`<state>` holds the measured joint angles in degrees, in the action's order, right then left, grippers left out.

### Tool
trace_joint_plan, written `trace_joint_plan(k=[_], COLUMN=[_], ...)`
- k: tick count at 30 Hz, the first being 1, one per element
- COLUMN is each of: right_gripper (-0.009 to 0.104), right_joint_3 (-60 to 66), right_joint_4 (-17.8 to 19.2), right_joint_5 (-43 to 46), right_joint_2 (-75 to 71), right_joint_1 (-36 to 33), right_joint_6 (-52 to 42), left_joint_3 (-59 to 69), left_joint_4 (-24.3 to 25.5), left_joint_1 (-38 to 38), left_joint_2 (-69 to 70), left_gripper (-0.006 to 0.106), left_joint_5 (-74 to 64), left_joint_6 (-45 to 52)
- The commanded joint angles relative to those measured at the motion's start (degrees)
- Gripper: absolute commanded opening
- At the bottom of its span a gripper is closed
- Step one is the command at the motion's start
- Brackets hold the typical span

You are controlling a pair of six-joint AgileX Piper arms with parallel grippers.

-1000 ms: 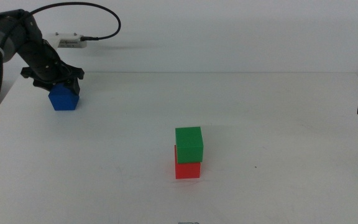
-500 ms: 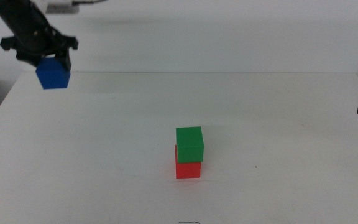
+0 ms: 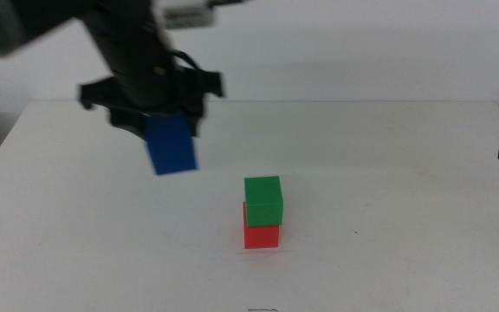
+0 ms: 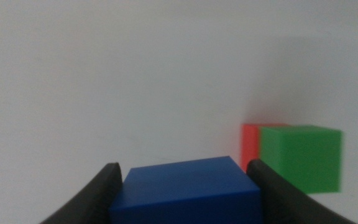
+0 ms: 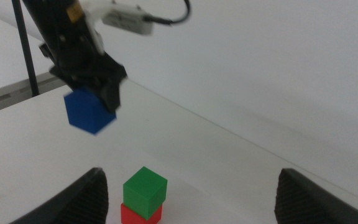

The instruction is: Stack red cubes first, then green, then blue cubes in a specific spot.

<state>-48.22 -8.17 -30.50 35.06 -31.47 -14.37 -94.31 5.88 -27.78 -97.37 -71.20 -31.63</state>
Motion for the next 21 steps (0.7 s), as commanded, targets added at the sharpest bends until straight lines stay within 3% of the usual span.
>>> trace_joint_plan(k=[1, 10, 21], right_gripper=[0.082, 0.082, 0.082], right_joint_3=[-1.3, -1.3, -1.3], right_joint_4=[-0.1, -0.1, -0.1], right_joint_5=[4.5, 4.5, 4.5], right_joint_2=[0.2, 0.2, 0.2], right_joint_1=[0.4, 0.4, 0.4], right_joint_6=[-0.6, -0.6, -0.6], left_joint_3=[-1.1, -9.3, -12.4], left_joint_4=[4.0, 5.7, 6.0], left_joint_1=[-5.1, -13.5, -13.8], left_joint_2=[1.9, -6.9, -11.5], left_gripper=[-0.002, -0.002, -0.002], left_joint_5=[2.7, 0.8, 3.2], left_joint_6=[-6.1, -10.4, -9.7])
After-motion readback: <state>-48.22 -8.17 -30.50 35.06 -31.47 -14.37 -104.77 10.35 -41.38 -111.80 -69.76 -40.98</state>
